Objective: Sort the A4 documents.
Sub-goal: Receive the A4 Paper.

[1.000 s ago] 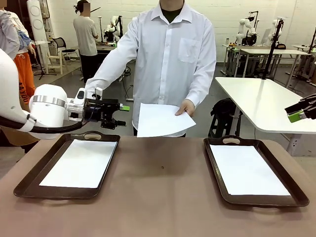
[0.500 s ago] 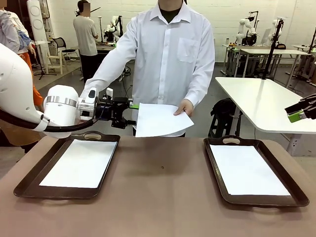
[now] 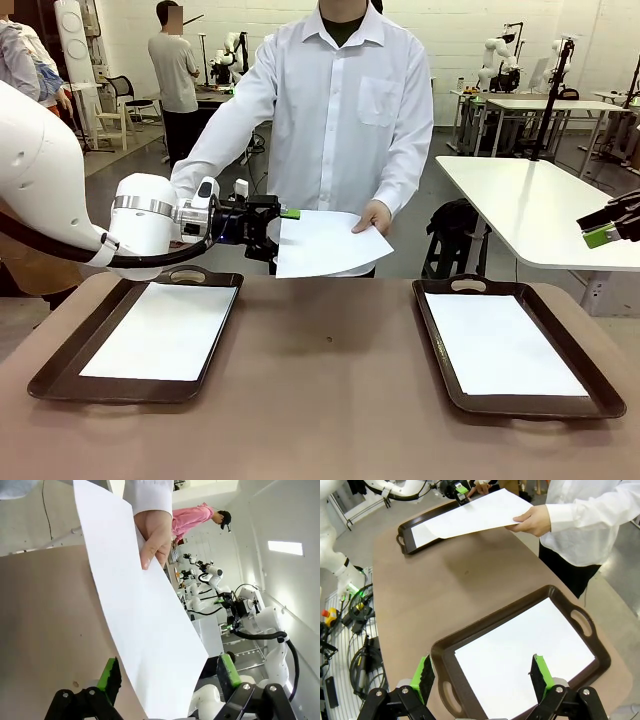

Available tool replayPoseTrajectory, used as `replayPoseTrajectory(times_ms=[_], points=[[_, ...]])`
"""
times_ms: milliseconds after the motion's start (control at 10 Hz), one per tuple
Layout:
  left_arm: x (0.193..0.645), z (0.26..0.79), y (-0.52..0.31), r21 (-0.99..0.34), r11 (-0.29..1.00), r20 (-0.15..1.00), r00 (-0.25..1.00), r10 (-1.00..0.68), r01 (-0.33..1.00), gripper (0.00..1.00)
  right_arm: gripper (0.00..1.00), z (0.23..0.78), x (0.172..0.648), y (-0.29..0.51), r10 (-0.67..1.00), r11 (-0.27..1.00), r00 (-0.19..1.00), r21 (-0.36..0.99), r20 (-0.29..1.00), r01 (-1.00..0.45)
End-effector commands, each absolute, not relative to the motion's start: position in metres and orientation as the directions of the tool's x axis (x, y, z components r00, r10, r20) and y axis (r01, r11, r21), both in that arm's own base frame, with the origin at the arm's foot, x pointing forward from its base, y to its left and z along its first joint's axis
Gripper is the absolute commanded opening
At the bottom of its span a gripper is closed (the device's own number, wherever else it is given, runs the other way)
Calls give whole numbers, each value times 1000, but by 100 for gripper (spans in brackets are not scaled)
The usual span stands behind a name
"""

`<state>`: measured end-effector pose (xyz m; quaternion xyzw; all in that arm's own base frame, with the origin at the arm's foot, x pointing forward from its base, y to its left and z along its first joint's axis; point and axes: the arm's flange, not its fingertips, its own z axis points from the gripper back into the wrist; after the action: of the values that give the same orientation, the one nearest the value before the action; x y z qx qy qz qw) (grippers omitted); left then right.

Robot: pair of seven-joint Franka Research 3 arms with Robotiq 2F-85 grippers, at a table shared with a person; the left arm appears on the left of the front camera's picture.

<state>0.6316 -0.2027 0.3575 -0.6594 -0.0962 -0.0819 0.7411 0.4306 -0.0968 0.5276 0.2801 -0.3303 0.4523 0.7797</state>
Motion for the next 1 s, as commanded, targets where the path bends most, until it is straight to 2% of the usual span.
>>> replayPoseTrajectory(times_ms=[0, 100, 200, 300, 400, 500, 600, 700, 800, 900], points=[[641, 356, -205, -973, 98, 215, 976, 44, 210, 100, 100, 527, 430, -95, 521, 429, 373, 142, 768, -892], [640, 353, -203, -980, 83, 185, 981, 56, 180, 100, 100, 527, 430, -95, 521, 429, 373, 142, 768, -892], [639, 350, -203, -983, 69, 174, 983, 54, 170, 83, 100, 527, 430, -95, 521, 429, 373, 142, 768, -892], [639, 348, -205, -988, 44, 153, 987, 53, 151, 82, 100, 527, 430, -95, 521, 429, 373, 142, 768, -892], [640, 347, -207, -988, 37, 148, 988, 53, 147, 65, 100, 527, 430, -95, 521, 429, 373, 142, 768, -892], [640, 347, -210, -988, 40, 154, 987, 45, 152, 64, 100, 527, 430, -95, 521, 429, 373, 142, 768, -892], [641, 346, -214, -988, 39, 150, 988, 40, 149, 47, 100, 527, 430, -95, 521, 429, 373, 142, 768, -892], [641, 344, -217, -989, 36, 142, 989, 36, 141, 46, 100, 527, 430, -95, 521, 429, 373, 142, 768, -892], [641, 343, -218, -989, 43, 143, 989, 36, 141, 29, 100, 527, 430, -95, 521, 429, 373, 142, 768, -892], [642, 343, -215, -987, 57, 150, 988, 43, 148, 27, 100, 527, 430, -95, 521, 429, 373, 142, 768, -892]])
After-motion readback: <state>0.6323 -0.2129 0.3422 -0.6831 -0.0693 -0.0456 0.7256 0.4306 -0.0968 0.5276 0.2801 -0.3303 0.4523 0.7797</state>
